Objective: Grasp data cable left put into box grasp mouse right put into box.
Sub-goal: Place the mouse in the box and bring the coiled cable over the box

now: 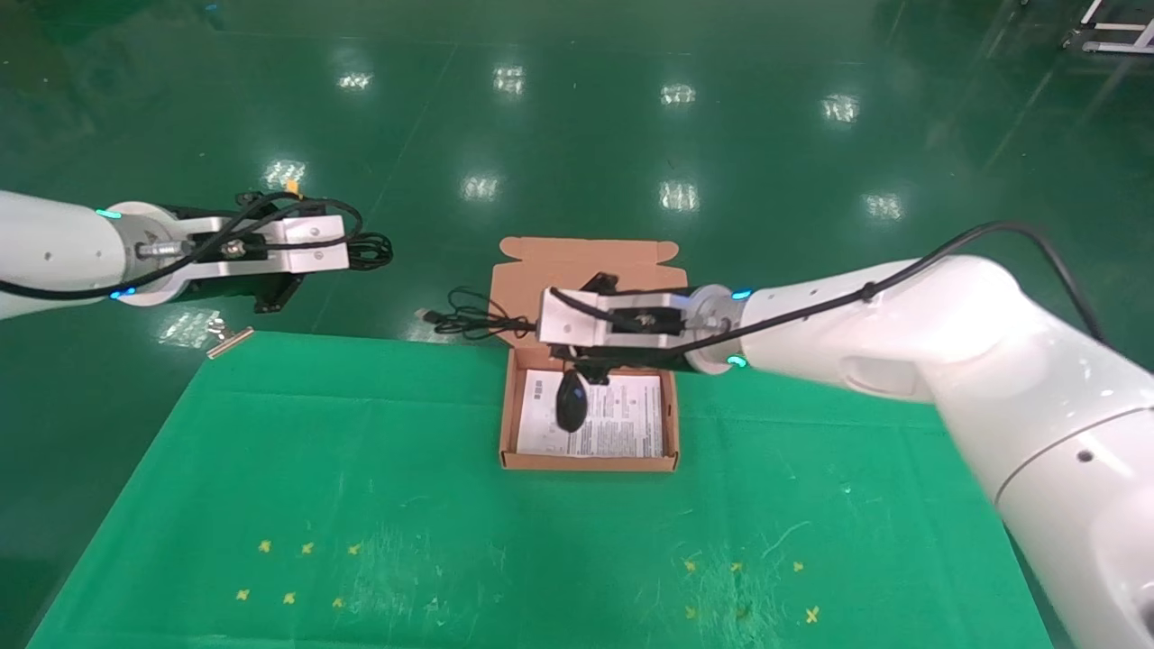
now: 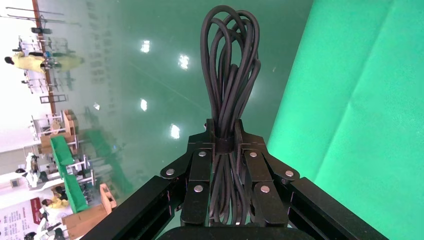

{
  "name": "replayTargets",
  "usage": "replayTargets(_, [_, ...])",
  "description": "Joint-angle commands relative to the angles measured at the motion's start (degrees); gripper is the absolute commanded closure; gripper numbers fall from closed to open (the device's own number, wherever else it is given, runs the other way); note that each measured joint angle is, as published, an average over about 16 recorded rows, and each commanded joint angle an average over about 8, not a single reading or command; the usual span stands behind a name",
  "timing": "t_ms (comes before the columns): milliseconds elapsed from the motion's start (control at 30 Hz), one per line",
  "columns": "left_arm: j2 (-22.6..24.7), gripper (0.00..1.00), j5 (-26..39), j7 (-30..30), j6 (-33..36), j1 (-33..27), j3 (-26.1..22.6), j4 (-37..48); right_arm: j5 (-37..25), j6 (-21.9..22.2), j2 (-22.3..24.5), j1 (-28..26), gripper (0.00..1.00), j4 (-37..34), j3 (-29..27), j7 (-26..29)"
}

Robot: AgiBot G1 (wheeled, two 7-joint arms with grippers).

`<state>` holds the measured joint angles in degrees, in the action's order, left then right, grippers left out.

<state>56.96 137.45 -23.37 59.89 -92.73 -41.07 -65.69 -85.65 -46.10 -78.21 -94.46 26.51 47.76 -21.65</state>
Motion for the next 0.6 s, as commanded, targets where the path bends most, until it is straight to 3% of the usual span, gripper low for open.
replayTargets(33, [0.0,1.0,0.1,-0.1,0.1,0.1,0.0,-0.2,1.3,0.3,-0.1,0.6,1.0,0.6,0.9,0.4])
replayTargets(433, [-0.1,1.0,0.2,-0.3,0.1,0.1,0.0,-0.4,6.8,5.3,0.1,3.3,1.0,-4.5,6.0,5.4])
replayTargets(467, [-0.1,1.0,0.2,-0.3,0.1,0.1,0.0,-0.4,7.0,5.3,0.1,3.3,0.95,-5.0,6.4,5.7])
replayTargets(600, [-0.1,1.0,0.2,-0.3,0.1,0.1,0.0,-0.4,7.3,4.9,0.1,3.2,0.45,-6.6,7.9,6.6])
